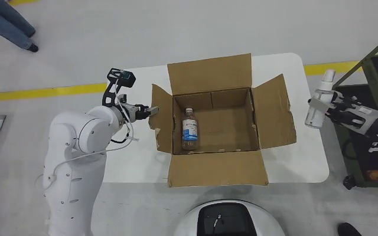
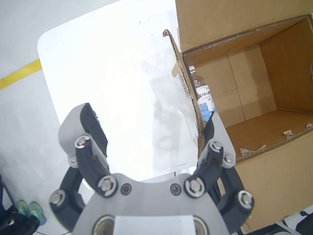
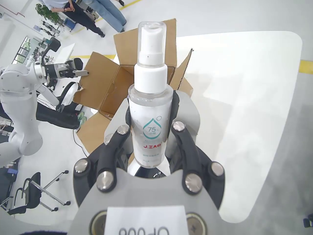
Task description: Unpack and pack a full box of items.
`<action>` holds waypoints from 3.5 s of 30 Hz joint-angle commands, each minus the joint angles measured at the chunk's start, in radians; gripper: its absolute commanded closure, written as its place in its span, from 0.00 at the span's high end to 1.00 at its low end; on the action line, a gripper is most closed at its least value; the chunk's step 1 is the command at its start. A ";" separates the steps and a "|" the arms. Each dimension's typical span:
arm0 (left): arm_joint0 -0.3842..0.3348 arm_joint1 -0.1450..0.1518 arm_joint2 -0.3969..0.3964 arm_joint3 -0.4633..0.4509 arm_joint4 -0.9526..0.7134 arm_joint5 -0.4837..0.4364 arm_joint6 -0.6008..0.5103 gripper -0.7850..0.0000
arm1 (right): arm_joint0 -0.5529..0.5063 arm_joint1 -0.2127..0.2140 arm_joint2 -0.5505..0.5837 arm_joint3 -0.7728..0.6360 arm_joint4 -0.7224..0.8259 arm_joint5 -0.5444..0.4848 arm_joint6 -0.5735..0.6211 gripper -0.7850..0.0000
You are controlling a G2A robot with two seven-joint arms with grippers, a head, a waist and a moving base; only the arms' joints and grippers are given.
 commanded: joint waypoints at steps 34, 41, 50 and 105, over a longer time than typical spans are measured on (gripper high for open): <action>0.000 0.000 0.000 0.000 0.000 0.000 0.000 1.00 | 0.599 -0.056 -0.932 0.356 -0.349 0.257 -0.022 0.00; 0.000 0.000 0.000 0.000 0.000 0.000 0.000 1.00 | 0.599 -0.056 -0.932 0.356 -0.349 0.257 -0.022 0.00; 0.000 0.000 0.000 0.000 0.000 0.000 0.000 1.00 | 0.593 -0.071 -0.991 0.401 -0.379 0.265 -0.071 0.00; 0.000 0.000 0.000 0.000 0.000 0.000 0.000 1.00 | 0.736 -0.256 -1.082 0.638 -0.337 0.242 -0.271 0.18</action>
